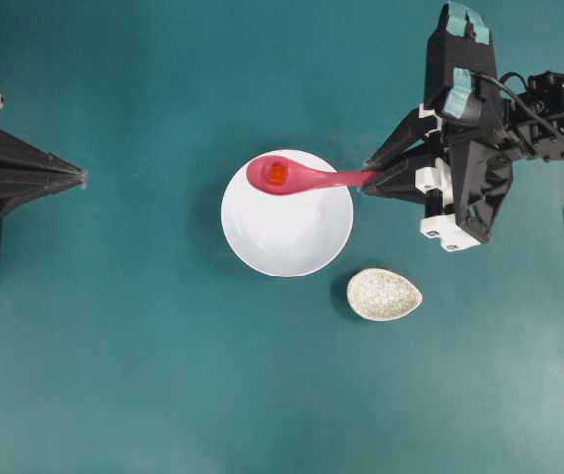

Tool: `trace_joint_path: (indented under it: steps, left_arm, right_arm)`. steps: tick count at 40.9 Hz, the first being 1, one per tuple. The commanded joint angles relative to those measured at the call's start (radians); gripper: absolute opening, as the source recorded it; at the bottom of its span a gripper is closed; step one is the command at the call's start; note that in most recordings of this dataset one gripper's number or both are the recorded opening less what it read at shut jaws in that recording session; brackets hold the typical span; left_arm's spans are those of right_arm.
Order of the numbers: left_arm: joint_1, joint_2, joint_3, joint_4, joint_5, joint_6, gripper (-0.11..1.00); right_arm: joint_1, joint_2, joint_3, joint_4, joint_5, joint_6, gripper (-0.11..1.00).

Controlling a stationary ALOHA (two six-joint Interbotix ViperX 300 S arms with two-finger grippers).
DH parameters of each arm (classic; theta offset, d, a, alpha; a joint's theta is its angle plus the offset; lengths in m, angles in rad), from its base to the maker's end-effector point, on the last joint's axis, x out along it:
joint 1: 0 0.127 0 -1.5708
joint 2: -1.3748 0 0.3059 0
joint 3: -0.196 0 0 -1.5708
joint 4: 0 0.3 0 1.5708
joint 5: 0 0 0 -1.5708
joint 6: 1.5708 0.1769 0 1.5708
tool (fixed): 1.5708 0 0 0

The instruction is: Grip the spoon and scoop the red block from the bowl with right arm.

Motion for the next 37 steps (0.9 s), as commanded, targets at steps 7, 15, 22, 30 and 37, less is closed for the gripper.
trace_joint_path:
  steps: [7, 15, 22, 30, 37]
  left_arm:
    - [0.002, 0.006, -0.029, 0.0, 0.0, 0.002, 0.0]
    - [0.002, 0.009, -0.029, -0.002, -0.003, 0.002, 0.0]
    - [0.002, 0.008, -0.029, 0.0, -0.006, 0.002, 0.0]
    - [0.002, 0.005, -0.031, 0.0, -0.006, 0.002, 0.0]
    - [0.002, 0.005, -0.031, 0.0, -0.008, 0.002, 0.0]
  right_arm:
    - [0.003, -0.015, -0.025, -0.012, 0.006, -0.003, 0.24]
    - [0.003, -0.017, -0.026, -0.015, 0.014, -0.003, 0.24]
    - [0.003, -0.015, -0.026, -0.015, 0.014, -0.003, 0.24]
    - [0.003, -0.015, -0.025, -0.015, 0.015, -0.003, 0.24]
    - [0.003, -0.015, -0.025, -0.015, 0.017, -0.003, 0.24]
